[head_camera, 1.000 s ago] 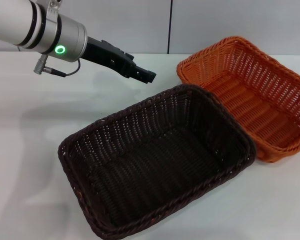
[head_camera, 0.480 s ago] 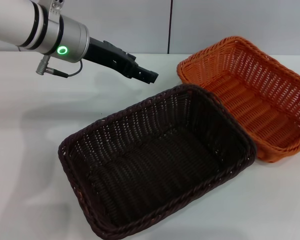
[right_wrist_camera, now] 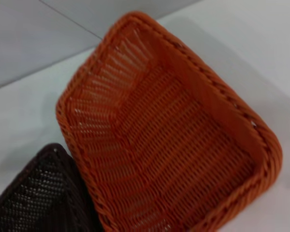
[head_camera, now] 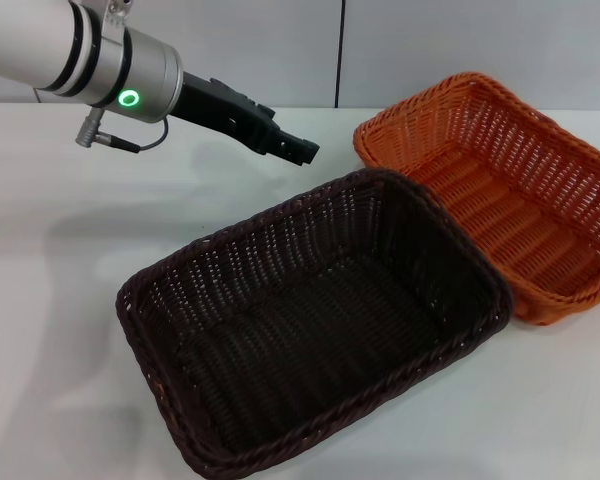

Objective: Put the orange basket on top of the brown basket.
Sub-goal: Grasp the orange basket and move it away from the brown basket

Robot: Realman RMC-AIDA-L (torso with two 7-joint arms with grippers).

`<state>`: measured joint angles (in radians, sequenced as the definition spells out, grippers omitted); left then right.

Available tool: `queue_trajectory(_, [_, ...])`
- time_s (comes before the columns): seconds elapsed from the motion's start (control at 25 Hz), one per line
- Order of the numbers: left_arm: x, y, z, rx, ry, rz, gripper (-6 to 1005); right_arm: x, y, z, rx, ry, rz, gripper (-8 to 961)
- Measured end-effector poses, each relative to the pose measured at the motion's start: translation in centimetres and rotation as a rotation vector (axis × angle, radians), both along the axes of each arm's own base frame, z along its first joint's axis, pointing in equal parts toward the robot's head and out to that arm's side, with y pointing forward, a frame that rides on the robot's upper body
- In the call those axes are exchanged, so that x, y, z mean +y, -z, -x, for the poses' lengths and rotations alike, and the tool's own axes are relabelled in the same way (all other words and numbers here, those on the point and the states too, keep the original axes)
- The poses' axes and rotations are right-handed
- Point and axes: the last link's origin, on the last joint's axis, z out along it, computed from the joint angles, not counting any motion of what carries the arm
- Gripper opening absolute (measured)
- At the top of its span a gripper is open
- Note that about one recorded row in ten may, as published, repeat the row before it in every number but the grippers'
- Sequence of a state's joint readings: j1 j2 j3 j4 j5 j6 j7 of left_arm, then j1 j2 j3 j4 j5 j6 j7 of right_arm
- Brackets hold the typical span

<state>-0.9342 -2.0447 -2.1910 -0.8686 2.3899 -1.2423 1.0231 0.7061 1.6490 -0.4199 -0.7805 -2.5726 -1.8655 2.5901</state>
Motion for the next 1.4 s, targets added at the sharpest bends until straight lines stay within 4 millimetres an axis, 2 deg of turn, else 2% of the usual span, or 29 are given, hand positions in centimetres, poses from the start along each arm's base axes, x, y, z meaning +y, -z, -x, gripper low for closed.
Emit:
queue_trajectory(0.24, [-0.1, 0.4, 0.4, 0.000, -0.013, 0.006, 861, -0.1, 1.6, -0.5, 0.023, 0.048, 0.016, 581])
queue_trajectory(0.52, [0.0, 0.5, 0.5, 0.000, -0.015, -0.001, 861, 0.6, 5.0, -1.2, 0.019, 0.087, 0.040, 576])
queue_trajectory(0.72, [0.1, 0.6, 0.6, 0.001, -0.017, -0.002, 861, 1.1, 6.5, -1.2, 0.008, 0.094, 0.041, 572])
queue_trajectory(1.4, [0.7, 1.6, 0.4, 0.016, -0.012, 0.000, 860, 2.0, 8.3, -1.7, 0.025, 0.109, -0.004, 559])
